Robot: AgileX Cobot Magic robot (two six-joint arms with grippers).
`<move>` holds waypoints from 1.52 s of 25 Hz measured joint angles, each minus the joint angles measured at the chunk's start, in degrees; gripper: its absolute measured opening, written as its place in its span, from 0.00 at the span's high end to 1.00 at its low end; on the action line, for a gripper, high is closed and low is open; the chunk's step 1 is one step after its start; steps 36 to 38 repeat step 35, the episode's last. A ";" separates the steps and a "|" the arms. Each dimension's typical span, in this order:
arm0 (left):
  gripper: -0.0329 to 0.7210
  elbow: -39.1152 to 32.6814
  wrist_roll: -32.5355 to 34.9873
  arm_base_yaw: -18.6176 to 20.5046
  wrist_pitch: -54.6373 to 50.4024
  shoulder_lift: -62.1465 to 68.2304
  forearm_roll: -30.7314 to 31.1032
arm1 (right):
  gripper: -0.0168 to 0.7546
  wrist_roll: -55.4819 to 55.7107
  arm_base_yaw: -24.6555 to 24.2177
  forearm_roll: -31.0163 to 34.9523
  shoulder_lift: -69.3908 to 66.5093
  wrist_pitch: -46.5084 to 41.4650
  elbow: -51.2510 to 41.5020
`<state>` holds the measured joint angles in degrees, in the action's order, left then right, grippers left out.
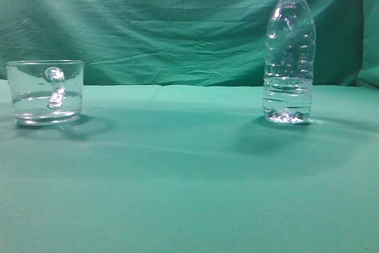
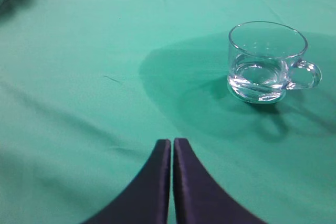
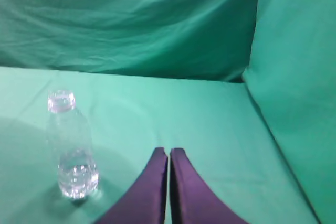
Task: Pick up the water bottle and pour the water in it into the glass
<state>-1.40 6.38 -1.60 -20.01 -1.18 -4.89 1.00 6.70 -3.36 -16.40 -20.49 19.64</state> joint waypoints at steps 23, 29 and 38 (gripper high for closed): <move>0.96 0.00 0.00 0.00 0.00 0.00 0.00 | 0.92 3.82 0.00 0.27 16.87 -2.07 -21.17; 0.96 0.00 0.00 0.00 0.00 0.00 0.00 | 0.92 3.58 0.00 0.27 16.87 -2.69 -21.29; 0.96 0.00 0.00 0.00 0.00 0.00 0.00 | 0.92 3.37 0.00 0.27 16.87 -2.78 -21.29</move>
